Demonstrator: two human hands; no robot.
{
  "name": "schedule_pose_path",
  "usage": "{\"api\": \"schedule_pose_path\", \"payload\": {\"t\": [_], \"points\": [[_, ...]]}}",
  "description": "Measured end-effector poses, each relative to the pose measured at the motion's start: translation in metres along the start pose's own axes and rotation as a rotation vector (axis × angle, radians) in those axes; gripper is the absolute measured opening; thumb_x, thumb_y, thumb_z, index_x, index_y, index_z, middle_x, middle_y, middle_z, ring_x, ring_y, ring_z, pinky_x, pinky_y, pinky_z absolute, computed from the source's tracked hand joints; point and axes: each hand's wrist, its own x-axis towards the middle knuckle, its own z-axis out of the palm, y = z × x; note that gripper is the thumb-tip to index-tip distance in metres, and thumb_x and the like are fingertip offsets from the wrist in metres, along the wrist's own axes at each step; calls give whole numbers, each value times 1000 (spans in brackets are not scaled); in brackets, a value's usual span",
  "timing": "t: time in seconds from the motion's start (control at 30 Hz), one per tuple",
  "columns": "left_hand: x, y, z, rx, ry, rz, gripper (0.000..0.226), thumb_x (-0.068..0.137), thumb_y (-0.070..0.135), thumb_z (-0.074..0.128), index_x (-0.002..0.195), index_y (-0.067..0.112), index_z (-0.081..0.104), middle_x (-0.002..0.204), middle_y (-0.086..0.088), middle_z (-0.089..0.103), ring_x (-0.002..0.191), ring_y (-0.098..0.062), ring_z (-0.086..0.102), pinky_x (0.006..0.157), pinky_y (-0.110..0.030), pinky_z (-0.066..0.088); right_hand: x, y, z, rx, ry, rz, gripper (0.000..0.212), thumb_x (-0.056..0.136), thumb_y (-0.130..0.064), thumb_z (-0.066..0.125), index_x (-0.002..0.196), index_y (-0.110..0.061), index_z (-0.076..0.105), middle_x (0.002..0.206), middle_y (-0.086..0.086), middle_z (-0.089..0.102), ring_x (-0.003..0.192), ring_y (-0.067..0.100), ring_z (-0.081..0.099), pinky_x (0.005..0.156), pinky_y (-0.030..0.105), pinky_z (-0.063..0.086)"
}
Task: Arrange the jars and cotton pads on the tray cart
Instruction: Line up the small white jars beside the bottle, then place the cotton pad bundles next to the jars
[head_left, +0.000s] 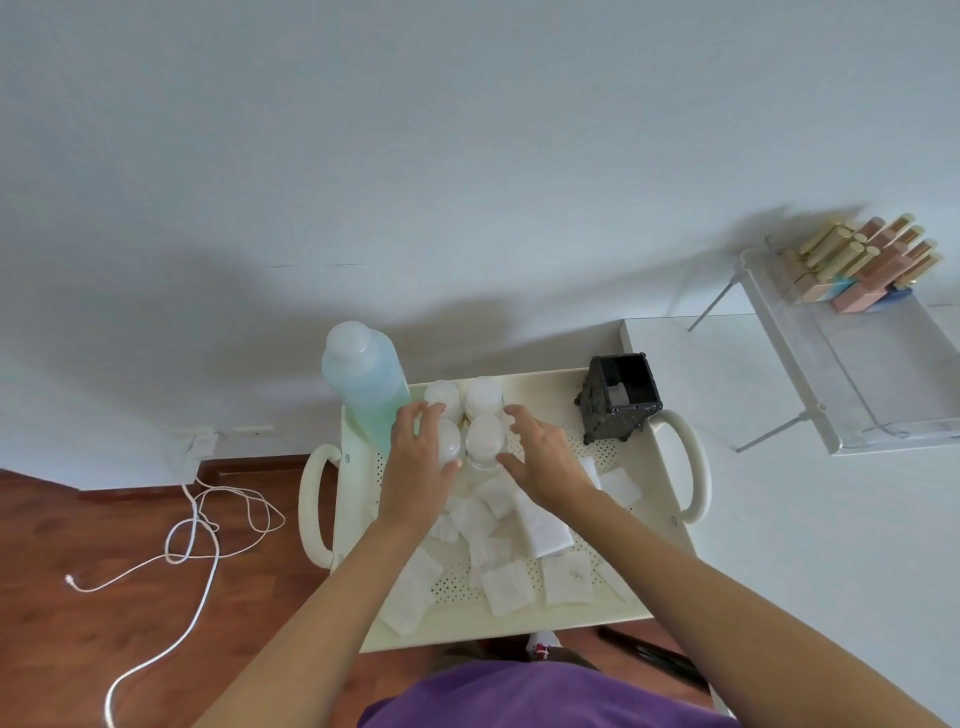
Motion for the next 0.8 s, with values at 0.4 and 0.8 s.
{"api": "schedule_pose_path", "payload": {"t": [0.4, 0.8], "points": [[-41, 44, 75, 60, -622, -113, 72, 89, 55, 50, 147, 28, 18, 143, -9, 29, 115, -30, 54, 87, -40, 51, -52, 86, -20, -119, -262, 162, 46, 102, -34, 35, 145, -44, 20, 128, 11, 48, 103, 30, 58, 90, 44, 51], [-41, 62, 91, -65, -499, -330, 51, 80, 46, 62, 118, 17, 44, 114, -8, 45, 92, -25, 54, 77, -33, 48, -39, 85, -17, -22, -173, 276, 43, 96, -56, 37, 112, -17, 43, 81, 11, 60, 69, 27, 58, 65, 39, 51]]}}
